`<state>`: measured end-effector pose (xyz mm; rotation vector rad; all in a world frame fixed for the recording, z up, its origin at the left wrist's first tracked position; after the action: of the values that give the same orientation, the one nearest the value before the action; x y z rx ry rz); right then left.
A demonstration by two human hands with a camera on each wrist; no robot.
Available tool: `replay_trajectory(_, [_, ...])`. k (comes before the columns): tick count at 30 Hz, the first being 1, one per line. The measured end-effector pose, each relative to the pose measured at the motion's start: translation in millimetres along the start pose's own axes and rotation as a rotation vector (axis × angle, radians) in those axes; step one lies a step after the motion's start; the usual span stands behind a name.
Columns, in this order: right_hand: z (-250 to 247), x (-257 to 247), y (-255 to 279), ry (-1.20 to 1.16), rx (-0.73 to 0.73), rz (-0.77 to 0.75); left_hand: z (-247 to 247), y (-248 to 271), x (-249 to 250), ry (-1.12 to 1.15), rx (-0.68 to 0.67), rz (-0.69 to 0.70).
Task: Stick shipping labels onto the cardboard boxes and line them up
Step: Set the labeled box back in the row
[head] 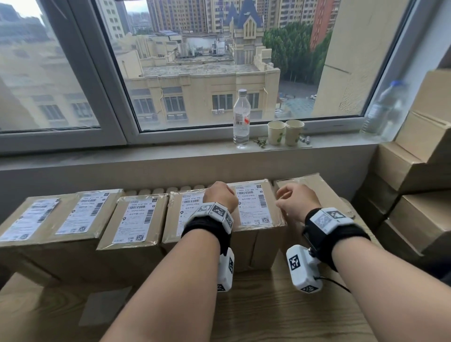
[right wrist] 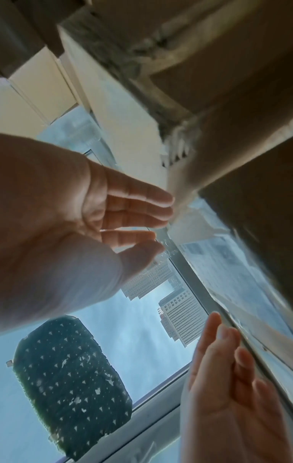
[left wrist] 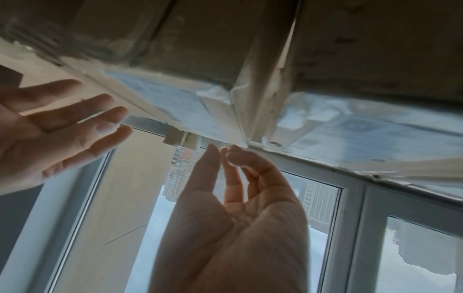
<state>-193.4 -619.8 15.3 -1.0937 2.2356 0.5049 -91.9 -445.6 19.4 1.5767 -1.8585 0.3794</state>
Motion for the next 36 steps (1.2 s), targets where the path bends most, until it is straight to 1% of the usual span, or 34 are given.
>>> replay_trajectory(3, [-26.9,7.5,2.5,0.062,0.114,-0.014,15.6,5.9,26.2,0.032,-0.061,0.038])
replay_trajectory(6, [-47.8,27.6,3.5,0.098,0.187,0.048,38.1,11.1,51.4,0.051,-0.113,0.082])
replay_trajectory(8, [-55.6,44.7,3.9,0.124,0.211,0.091,56.4,14.8,65.6,0.047,-0.168,0.124])
replay_trajectory(10, [-57.7,61.4,5.0,0.166,0.198,0.133,72.5,18.9,76.3,0.039,-0.217,0.160])
replay_trajectory(13, [-51.7,82.0,7.9,0.220,0.101,0.181,91.0,23.6,85.0,0.004,-0.255,0.181])
replay_trajectory(15, [-49.5,90.0,9.8,0.211,0.075,0.185,100.1,25.9,88.9,-0.037,-0.259,0.194])
replay_trajectory(18, [-52.7,96.3,11.9,0.183,0.096,0.201,108.0,31.3,93.5,-0.115,-0.243,0.215])
replay_trajectory(21, [-56.9,100.4,15.2,0.170,0.097,0.238,115.5,33.7,93.2,-0.122,-0.240,0.200])
replay_trajectory(25, [-65.9,105.9,22.8,0.147,0.073,0.277,116.0,39.4,94.7,-0.184,-0.203,0.197])
replay_trajectory(28, [-74.4,108.9,28.7,0.105,0.102,0.293,115.8,48.5,100.7,-0.213,-0.180,0.215])
replay_trajectory(33, [-92.8,114.9,38.0,0.130,0.126,0.342,112.4,64.2,101.8,-0.159,-0.173,0.203])
replay_trajectory(36, [-104.1,119.3,46.6,0.147,0.099,0.367,106.6,75.0,97.3,-0.084,-0.151,0.162])
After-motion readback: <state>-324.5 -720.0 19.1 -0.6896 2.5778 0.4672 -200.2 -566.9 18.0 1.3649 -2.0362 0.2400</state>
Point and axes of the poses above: each hand's wrist, its own y-axis away from the middle knuckle, its own z-axis out of the palm, x = y × z, the point moved 4 cm from there along -y, towards the middle knuckle, and after that the axes turned 2 degrees about -z, right-handed, at the moved point
